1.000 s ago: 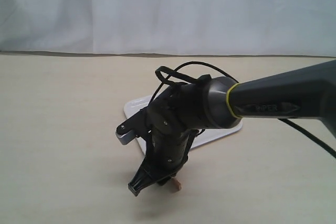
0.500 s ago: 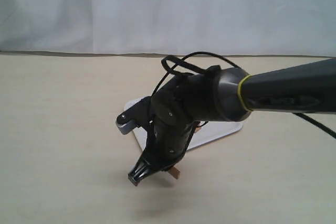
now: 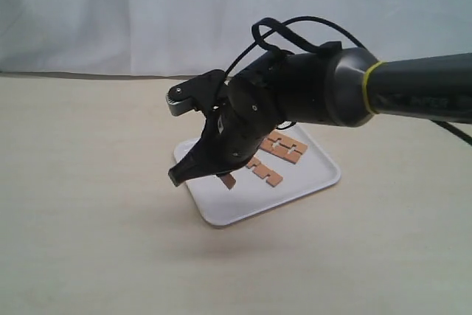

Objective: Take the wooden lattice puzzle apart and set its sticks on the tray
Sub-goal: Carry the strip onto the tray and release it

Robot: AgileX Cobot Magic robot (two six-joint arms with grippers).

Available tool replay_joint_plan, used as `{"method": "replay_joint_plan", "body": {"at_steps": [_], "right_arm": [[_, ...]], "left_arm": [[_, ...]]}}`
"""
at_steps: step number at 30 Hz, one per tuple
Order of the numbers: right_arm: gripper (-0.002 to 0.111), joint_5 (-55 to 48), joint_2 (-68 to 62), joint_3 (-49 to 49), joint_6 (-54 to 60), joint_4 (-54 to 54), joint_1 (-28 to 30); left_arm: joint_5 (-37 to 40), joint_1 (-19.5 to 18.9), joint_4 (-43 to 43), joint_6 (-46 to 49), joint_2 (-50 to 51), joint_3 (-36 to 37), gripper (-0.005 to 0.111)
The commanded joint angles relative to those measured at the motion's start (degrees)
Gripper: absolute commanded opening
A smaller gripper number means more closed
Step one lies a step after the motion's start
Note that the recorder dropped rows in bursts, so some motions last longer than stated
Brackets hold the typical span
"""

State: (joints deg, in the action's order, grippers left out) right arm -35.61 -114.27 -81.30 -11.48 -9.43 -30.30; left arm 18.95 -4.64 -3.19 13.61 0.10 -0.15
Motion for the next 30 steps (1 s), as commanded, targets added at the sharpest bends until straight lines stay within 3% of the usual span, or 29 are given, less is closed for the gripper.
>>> {"method": "replay_joint_plan", "body": {"at_steps": [1, 4, 8, 11, 17, 22, 30], "right_arm": [[0.004, 1.56, -4.7, -2.69, -1.76, 1.89, 2.16], [0.008, 2.86, -6.94, -2.69, -2.42, 2.84, 2.96], [0.043, 2.87, -7.95, -2.69, -4.4, 2.46, 3.59], [0.048, 1.64, -6.99, -2.69, -4.14, 2.46, 3.59], [0.044, -7.86, 1.52, -2.69, 1.69, 2.46, 3.59], [0.004, -17.2, 4.02, -1.5, 2.31, -1.13, 3.59], [0.004, -11.53, 7.81, 13.45, 1.39, 1.25, 5.53]], "left_arm": [[-0.47, 0.42, 0.13, -0.36, -0.1, 0.15, 0.0], [-0.58, 0.42, 0.13, -0.36, -0.1, 0.15, 0.0], [-0.58, 0.42, 0.13, -0.36, -0.1, 0.15, 0.0], [-0.58, 0.42, 0.13, -0.36, -0.1, 0.15, 0.0], [-0.58, 0.42, 0.13, -0.36, -0.1, 0.15, 0.0], [-0.58, 0.42, 0.13, -0.36, -0.1, 0.15, 0.0], [-0.58, 0.42, 0.13, -0.36, -0.1, 0.15, 0.0]]}}
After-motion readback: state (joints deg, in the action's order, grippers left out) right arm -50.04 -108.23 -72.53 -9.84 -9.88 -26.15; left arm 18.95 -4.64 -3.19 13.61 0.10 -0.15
